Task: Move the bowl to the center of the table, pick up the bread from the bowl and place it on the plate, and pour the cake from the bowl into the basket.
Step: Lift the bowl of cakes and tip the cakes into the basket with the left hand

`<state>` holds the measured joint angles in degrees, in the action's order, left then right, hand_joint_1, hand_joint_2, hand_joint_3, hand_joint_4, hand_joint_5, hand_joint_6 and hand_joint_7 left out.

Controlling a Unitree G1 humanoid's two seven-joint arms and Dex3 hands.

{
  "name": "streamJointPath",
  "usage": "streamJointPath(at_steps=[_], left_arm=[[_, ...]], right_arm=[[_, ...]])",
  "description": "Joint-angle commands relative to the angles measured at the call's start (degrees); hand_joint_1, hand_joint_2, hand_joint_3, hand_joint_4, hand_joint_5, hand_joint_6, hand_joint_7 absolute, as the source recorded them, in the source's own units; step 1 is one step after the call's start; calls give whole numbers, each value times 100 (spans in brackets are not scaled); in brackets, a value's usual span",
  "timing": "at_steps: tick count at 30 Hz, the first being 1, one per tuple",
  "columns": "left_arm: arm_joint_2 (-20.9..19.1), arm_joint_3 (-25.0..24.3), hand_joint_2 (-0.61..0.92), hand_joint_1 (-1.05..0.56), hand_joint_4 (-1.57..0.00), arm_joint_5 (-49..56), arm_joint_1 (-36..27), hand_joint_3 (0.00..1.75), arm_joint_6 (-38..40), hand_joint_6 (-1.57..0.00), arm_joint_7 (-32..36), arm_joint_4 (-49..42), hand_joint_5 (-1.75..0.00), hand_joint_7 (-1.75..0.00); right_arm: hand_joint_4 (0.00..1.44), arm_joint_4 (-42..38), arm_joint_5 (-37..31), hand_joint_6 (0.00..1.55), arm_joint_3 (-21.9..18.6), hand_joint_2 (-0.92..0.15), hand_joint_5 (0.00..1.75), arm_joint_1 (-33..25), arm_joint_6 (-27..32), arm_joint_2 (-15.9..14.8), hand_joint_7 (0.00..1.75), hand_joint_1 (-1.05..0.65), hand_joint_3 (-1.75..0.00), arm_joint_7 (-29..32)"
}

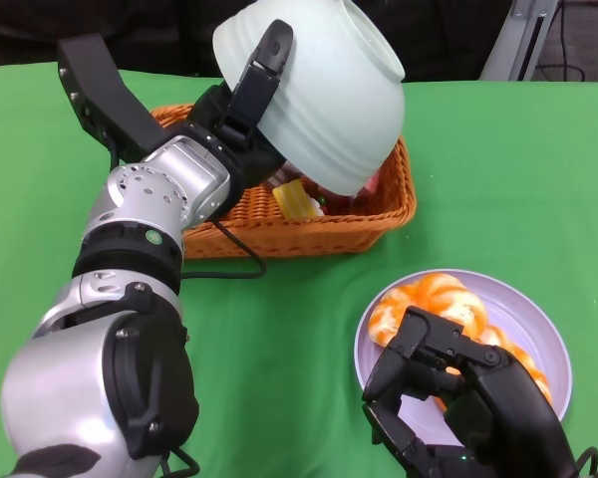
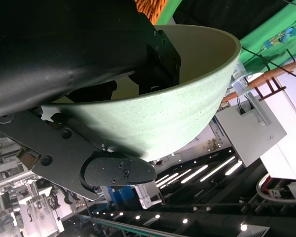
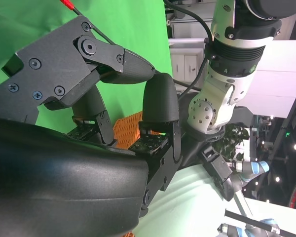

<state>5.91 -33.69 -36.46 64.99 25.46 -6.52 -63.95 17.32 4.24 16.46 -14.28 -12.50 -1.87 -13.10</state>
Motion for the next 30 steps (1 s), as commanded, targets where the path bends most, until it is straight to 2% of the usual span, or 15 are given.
streamJointPath(at_steps=[1,20,26,27,30], left_arm=[[-73,8,92,-34,-81,-73,204,57,3,-57,7,111,-175,-175],[-89,63,92,-33,-81,-54,206,55,-25,-58,-29,136,-175,-175],[-161,701,91,-29,-77,355,75,54,-96,-64,-644,601,-175,-170],[-166,809,87,-29,-76,433,46,60,-119,-65,-698,700,-175,-168],[-199,1133,66,-25,-78,653,-71,96,-216,-72,-934,1072,-175,-161]], right_arm=[[64,0,36,57,-37,-53,175,2,-34,11,152,-31,-94,21],[62,28,54,56,-45,-55,175,-3,-18,-7,152,-32,-92,-2],[63,4,18,57,-42,-55,175,-6,-55,-11,153,-33,-91,-3],[63,3,34,56,-40,-56,175,-7,-52,-4,153,-33,-91,-6],[63,-16,29,58,-35,-54,175,-10,-67,32,151,-32,-92,27]])
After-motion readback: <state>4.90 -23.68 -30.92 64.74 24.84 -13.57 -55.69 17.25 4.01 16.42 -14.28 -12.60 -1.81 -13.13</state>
